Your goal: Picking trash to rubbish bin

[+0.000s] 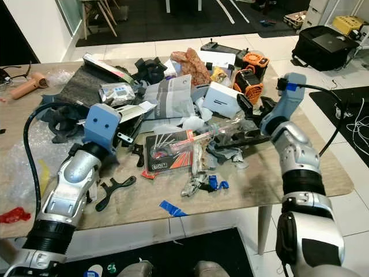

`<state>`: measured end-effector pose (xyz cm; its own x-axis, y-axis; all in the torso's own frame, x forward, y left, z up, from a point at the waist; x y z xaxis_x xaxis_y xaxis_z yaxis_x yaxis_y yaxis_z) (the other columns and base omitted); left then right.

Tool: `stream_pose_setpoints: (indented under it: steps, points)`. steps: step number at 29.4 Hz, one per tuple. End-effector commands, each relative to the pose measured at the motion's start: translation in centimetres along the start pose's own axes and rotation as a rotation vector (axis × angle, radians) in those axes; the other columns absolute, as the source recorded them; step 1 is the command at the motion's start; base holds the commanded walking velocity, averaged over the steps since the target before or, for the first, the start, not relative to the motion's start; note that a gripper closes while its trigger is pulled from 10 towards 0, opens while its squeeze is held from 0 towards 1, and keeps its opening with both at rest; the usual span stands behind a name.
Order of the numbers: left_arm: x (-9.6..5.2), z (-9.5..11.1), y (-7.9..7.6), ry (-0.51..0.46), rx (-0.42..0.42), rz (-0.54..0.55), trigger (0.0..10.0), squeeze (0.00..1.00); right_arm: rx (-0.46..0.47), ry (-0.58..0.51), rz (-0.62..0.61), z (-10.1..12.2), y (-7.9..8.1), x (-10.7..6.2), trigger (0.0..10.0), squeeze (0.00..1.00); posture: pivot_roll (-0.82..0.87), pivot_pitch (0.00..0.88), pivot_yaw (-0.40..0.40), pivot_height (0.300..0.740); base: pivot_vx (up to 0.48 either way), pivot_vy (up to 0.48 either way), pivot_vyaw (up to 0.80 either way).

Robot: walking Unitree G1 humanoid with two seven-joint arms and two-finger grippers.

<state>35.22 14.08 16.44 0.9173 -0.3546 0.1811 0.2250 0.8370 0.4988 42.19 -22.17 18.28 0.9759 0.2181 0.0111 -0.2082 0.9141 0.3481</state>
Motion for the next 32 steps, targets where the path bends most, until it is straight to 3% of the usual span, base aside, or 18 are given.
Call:
stream_pose_setpoints:
  steps: [1, 8, 13, 22, 26, 28, 32]
  points:
    - [-0.2, -0.2, -0.2, 0.005, -0.004, -0.01, 10.0, 0.0, -0.016, 0.015, 0.005, 0.2, 0.4, 0.2, 10.0, 0.0, -0.06, 0.0, -0.015, 0.74, 0.0, 0.0, 0.0]
    - [-0.3, -0.2, -0.4, 0.006, -0.006, -0.022, 10.0, 0.0, -0.035, 0.088, 0.013, -0.3, 0.8, 0.2, 10.0, 0.0, -0.06, 0.0, -0.015, 0.74, 0.0, -0.202, 0.0]
    - [-0.2, 0.3, -0.3, -0.017, -0.021, -0.024, 10.0, 0.0, 0.031, 0.207, -0.01, -0.1, 1.3, 0.2, 10.0, 0.0, -0.06, 0.0, -0.015, 0.74, 0.0, -0.094, 0.0]
    - [-0.2, 0.6, -0.3, -0.037, 0.003, -0.026, 10.0, 0.0, 0.099, 0.268, -0.069, -0.3, 1.0, 0.2, 10.0, 0.0, -0.07, 0.0, -0.016, 0.74, 0.0, 0.0, 0.0]
    - [-0.4, 1.0, -0.4, -0.063, 0.015, -0.057, 10.0, 0.0, 0.106, 0.362, -0.112, -1.5, 0.7, -0.3, 10.0, 0.0, -0.07, 0.0, -0.016, 0.74, 0.0, 0.0, 0.0]
    - [-0.9, 1.5, -0.9, -0.101, 0.016, -0.135, 10.0, 0.0, 0.125, 0.43, -0.14, -2.4, 0.6, -0.7, 10.0, 0.0, -0.07, 0.0, -0.016, 0.74, 0.0, 0.0, 0.0]
    - [-1.2, 1.9, -1.2, -0.122, 0.031, -0.182, 10.0, 0.0, 0.139, 0.452, -0.151, -2.8, 0.5, -0.8, 10.0, 0.0, -0.07, 0.0, -0.016, 0.74, 0.0, 0.0, 0.0]
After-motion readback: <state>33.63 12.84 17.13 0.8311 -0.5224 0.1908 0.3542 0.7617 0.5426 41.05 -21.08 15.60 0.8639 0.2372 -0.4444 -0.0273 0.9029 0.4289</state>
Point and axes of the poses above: a point about 5 cm out from each wrist's last joint towards the gripper, its own x axis pointing out of the wrist towards the gripper, its own z axis along the axis of the wrist's last joint, y = z × x, the point moved 5 cm from there along x, pointing out of the wrist towards the gripper, and after that the axes turned 5 degrees about x, right-handed, at the moved point
